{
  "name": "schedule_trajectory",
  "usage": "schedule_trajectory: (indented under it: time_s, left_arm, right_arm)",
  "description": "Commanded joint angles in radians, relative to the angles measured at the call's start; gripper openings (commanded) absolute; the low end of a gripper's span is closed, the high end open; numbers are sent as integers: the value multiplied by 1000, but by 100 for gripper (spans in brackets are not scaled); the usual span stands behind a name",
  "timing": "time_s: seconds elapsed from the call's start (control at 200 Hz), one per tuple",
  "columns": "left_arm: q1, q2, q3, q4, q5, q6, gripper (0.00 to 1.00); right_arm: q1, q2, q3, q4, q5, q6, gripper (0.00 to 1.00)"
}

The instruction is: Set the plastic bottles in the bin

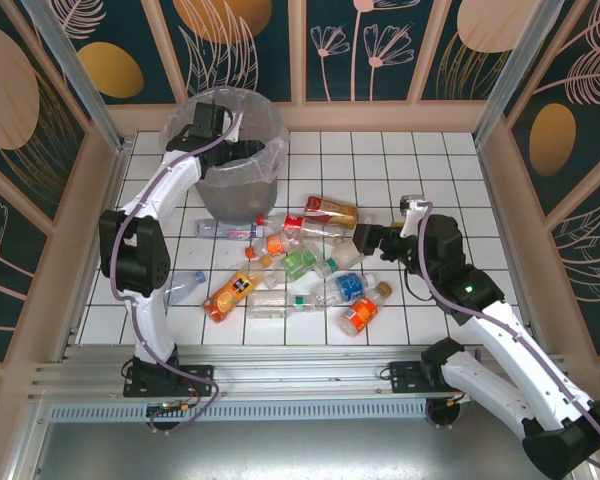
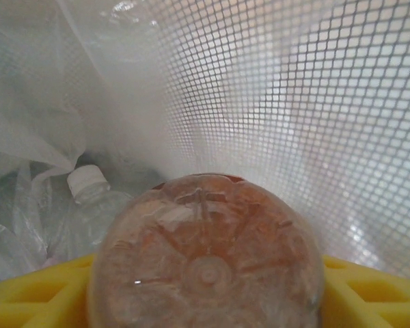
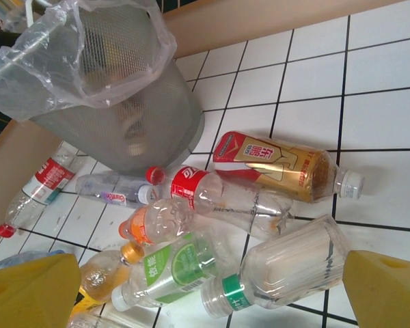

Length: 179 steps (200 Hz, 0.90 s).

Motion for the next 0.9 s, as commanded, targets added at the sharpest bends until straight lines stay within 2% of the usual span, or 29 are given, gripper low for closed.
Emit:
schedule_trajectory:
  time_s: [0.0, 0.175, 0.33, 0.666, 0.756, 0.891]
  left_arm:
    - [7, -24, -1, 11, 18, 7, 75]
    - [8, -77, 18, 15, 19, -10, 85]
    - [7, -170, 5, 38, 39, -30, 98]
    - [7, -427, -154, 107, 84, -36, 99]
    - [7, -509, -239, 137, 147, -46, 99]
    - [7, -625, -366, 174, 329, -74, 99]
  right_arm:
    - [6, 7, 1, 4, -11, 28, 99]
    - [5, -16, -8, 4, -8, 52, 99]
    - [3, -19, -2, -15, -9, 51, 99]
    - [3, 37, 1, -124, 2, 91, 85]
    - [3, 68, 4, -176, 33, 125, 81]
    - [3, 108, 8, -268, 74, 192, 76]
